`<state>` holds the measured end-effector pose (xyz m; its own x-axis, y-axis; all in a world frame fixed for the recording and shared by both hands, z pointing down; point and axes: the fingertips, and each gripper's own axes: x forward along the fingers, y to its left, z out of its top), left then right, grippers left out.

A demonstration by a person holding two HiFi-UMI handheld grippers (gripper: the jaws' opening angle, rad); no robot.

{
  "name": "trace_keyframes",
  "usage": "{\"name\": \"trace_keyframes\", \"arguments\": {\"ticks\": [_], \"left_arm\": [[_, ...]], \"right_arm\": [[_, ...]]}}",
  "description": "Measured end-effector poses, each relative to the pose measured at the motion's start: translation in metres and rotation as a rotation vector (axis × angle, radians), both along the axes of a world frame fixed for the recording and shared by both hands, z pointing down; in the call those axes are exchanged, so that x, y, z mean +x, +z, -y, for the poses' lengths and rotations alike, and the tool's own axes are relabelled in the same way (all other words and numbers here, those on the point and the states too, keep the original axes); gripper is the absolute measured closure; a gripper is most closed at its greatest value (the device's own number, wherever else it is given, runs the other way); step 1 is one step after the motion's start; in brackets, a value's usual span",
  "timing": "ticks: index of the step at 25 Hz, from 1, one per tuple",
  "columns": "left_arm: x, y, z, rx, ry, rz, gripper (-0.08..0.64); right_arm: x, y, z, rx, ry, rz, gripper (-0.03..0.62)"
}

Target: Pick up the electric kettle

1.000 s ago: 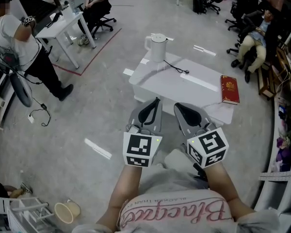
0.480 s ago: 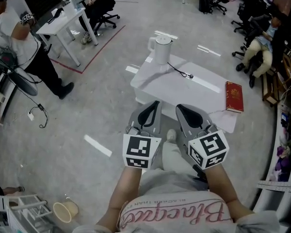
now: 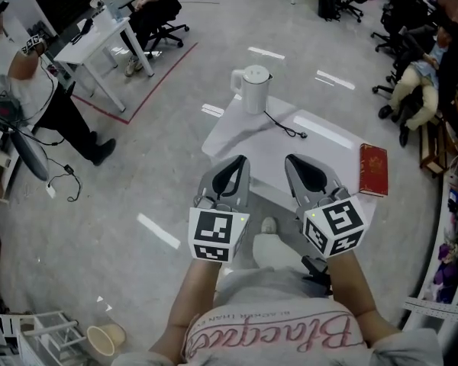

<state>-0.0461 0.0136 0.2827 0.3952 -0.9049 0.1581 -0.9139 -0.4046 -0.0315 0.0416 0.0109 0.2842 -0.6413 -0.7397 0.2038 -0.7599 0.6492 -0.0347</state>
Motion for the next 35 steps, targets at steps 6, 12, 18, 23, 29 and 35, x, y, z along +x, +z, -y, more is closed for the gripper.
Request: {"name": "trace_keyframes", "arguments": {"ticks": [6,12,18,23,29,35], "left_arm": [[0.019,-0.013,0.077,0.001,-0.013,0.013,0.551],[0.034,-0.012,0.14,-0.011,-0.037,0.008,0.551],[0.031,0.0,0.174,-0.021,-0.063,0.018,0.551],[0.014,0.0,0.196,-0.037,-0.09,0.024,0.542],[-0.004,0.006,0.226,-0.055,-0.073,0.02,0.502],[-0.025,0.014,0.276,-0.074,-0.013,0.013,0.439]], "right_arm": [[0.019,-0.009,0.072,-0.008,-0.027,-0.005,0.566],[0.036,-0.004,0.138,-0.012,-0.023,-0.058,0.566],[0.031,0.006,0.177,-0.028,-0.05,-0.041,0.566],[0.025,0.012,0.197,-0.051,-0.045,-0.029,0.566],[0.013,0.015,0.228,-0.067,-0.015,-0.017,0.566],[-0.008,0.017,0.271,-0.084,0.04,-0.023,0.566]]}}
